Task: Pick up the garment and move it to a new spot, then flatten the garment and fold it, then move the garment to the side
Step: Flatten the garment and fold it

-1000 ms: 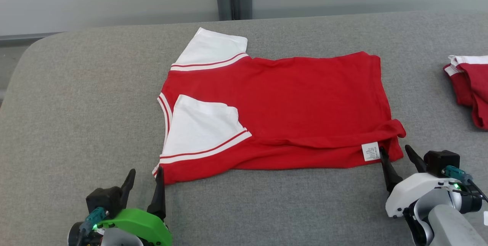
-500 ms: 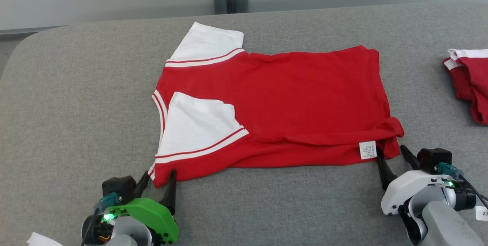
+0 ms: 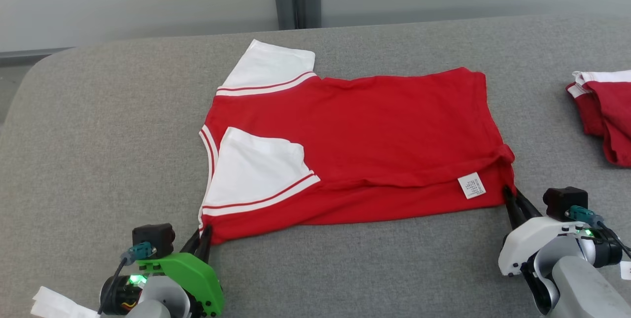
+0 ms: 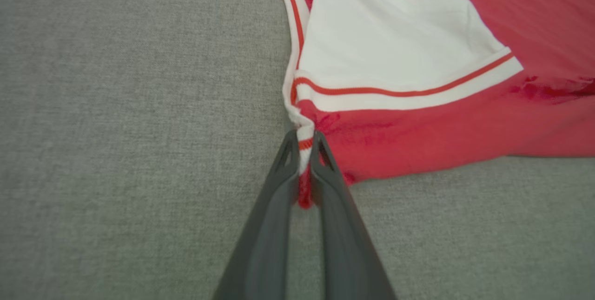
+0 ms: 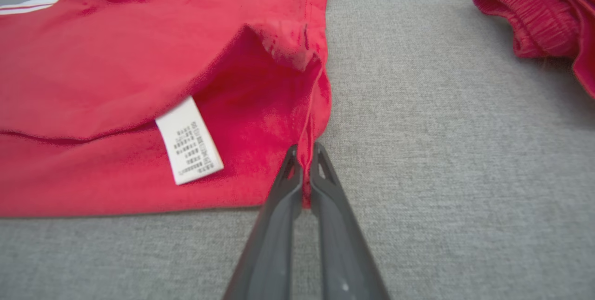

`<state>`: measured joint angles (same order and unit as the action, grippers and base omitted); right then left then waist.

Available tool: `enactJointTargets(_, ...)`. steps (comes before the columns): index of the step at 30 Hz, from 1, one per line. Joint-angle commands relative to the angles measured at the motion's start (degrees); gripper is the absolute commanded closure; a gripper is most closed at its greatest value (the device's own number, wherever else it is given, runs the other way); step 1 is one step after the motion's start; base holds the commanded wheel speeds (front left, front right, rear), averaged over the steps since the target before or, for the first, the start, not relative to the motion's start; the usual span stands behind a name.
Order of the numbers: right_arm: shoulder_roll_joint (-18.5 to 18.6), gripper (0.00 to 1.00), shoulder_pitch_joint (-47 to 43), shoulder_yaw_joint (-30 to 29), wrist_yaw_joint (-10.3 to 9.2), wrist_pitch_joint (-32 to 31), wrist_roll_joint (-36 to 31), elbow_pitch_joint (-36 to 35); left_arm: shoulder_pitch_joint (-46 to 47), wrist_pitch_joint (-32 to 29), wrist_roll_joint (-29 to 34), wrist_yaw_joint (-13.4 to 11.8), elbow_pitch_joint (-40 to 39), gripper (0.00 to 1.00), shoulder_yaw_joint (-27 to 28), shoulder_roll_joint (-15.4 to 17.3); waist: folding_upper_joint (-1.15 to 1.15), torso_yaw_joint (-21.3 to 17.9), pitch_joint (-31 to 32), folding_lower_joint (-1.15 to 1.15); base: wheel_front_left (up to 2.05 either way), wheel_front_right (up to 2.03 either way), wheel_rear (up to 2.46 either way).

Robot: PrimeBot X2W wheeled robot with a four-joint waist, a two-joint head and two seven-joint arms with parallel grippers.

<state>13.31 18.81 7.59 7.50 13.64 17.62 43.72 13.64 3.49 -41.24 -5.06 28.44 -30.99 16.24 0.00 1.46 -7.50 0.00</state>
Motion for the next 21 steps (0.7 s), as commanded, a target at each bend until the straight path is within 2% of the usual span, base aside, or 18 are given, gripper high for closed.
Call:
enactJointTargets(1,0.7,1.0,-1.2,0.4,-0.01,-0.9,0.7,-0.7,-0.7,-1.1,-0.1,-0.3,-0.7,1.0,-0.1,1.2,0.0,-0.1,0.9,0.0,0.0,0.0,0.0)
enactJointTargets(6,3.3,1.0,-4.0,3.2,-0.01,-5.9,4.6,-5.1,-4.0,-5.1,-1.5,-1.5,-6.2,1.0,0.2,4.0,0.0,-0.5,2.0,0.0,0.0,0.0,0.0)
enactJointTargets(12,7.9,1.0,-10.8,6.0,-0.04,-13.5,11.2,-13.1,-9.6,-9.7,-2.5,-4.5,-15.3,1.0,0.1,7.6,0.0,-0.6,2.7,0.0,0.0,0.0,0.0)
enactJointTargets(16,10.2,1.0,-15.5,5.2,-0.05,-16.4,14.2,-17.8,-13.4,-12.0,-3.3,-7.1,-20.4,1.0,0.2,9.1,0.0,-0.5,2.6,0.0,0.0,0.0,0.0)
enactJointTargets(21,11.0,1.0,-19.3,4.1,-0.05,-18.8,15.8,-21.8,-17.0,-14.2,-3.8,-9.4,-24.9,1.0,0.0,10.3,0.0,-0.5,2.0,0.0,0.0,0.0,0.0)
